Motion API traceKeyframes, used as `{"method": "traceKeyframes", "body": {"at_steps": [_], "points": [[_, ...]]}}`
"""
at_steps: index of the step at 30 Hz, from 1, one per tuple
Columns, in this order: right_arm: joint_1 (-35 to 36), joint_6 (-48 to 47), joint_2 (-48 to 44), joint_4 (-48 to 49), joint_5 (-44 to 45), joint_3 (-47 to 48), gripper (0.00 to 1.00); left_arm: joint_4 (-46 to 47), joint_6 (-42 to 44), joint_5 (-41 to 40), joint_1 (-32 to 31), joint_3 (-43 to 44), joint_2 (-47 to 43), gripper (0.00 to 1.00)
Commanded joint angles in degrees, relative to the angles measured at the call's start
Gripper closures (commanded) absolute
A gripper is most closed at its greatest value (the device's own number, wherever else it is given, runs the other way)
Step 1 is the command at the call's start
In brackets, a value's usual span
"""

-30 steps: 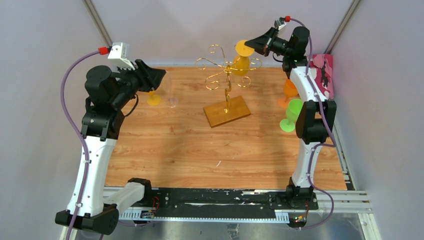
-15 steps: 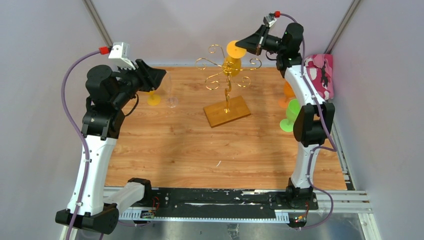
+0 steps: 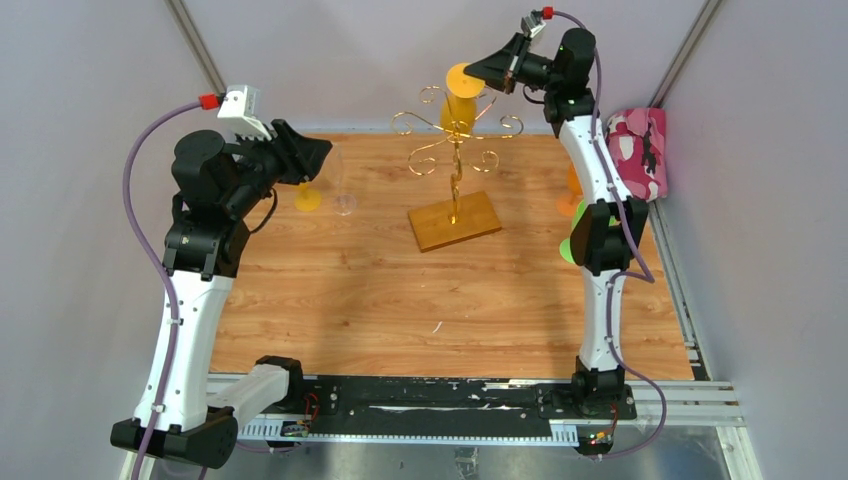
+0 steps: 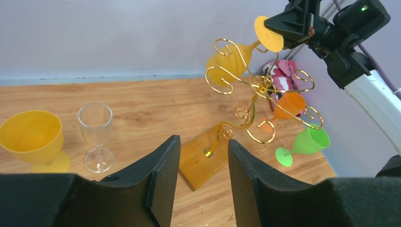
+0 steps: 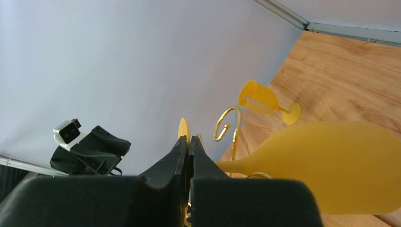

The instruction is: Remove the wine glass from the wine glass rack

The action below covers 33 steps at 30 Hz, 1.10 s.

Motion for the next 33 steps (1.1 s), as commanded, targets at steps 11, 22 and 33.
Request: {"method": "traceKeyframes", "body": {"at_steps": [11,22,33], "points": [[-6.55,2.97,1.42,5.70,4.68,0.50,1.00,-1.53,1.10,-1.39,-0.16,-0.62,-1.29,0.54],[-13.72,3.19,-12.61,13.66,2.78,-16.09,1.00,0.96,0.36,-3.31,-0.16,-2.64,0.84,0.54],[-15.11,-21.77,-42.99,-7.71,6.88,-29.90,1.00,2.81,0.70,-10.64,-0.25,2.59,7.63,0.53]]}}
